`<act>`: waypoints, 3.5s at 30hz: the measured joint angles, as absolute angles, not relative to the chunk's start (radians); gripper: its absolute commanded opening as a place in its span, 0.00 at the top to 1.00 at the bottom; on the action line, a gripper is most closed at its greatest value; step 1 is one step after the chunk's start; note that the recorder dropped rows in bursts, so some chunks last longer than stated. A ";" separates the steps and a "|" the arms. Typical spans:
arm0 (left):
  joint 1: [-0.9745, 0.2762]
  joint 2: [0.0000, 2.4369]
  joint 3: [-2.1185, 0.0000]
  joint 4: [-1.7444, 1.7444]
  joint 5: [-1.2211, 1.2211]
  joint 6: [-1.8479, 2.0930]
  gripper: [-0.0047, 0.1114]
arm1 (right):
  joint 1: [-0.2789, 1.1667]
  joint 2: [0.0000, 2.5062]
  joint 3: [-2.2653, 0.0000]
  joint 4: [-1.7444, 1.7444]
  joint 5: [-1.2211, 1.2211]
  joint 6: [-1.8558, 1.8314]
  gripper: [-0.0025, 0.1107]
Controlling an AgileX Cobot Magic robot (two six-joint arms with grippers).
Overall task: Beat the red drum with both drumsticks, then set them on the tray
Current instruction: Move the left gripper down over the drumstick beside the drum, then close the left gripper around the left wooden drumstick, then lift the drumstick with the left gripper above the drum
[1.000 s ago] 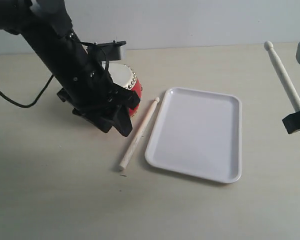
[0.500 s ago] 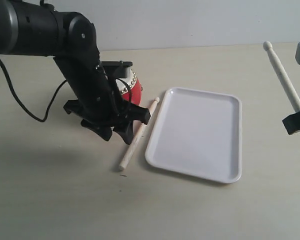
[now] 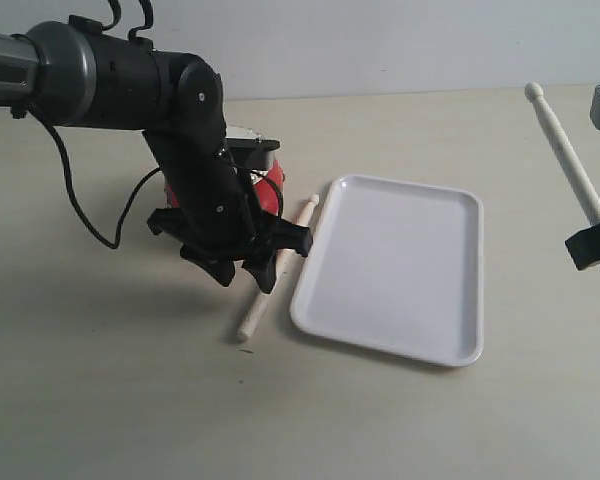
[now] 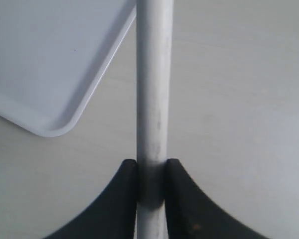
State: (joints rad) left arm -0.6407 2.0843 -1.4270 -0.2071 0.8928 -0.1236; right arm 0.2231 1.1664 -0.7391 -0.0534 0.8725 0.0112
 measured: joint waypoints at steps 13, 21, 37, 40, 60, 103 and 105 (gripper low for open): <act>-0.673 2.174 -1.517 -0.137 0.938 -0.128 0.52 | 0.223 1.166 -0.739 -0.053 0.872 0.009 0.98; -0.681 2.174 -1.522 -0.132 0.934 -0.130 0.52 | 0.223 1.166 -0.739 -0.053 0.872 0.007 0.98; -0.689 2.174 -1.522 -0.138 0.934 -0.130 0.53 | 0.223 1.166 -0.739 -0.053 0.872 0.007 0.98; -0.689 2.174 -1.522 -0.139 0.934 -0.130 0.53 | 0.223 1.166 -0.739 -0.053 0.872 0.007 0.98; -0.689 2.200 -1.531 -0.169 0.934 -0.130 0.71 | 0.223 1.166 -0.739 -0.053 0.867 0.007 0.98; -0.654 1.788 -1.515 -0.237 1.015 -0.035 0.96 | 0.223 1.166 -0.739 0.027 0.851 -0.009 0.98; -0.627 1.726 -1.488 -0.221 1.017 -0.018 0.96 | 0.223 1.174 -0.747 0.064 0.886 -0.020 0.98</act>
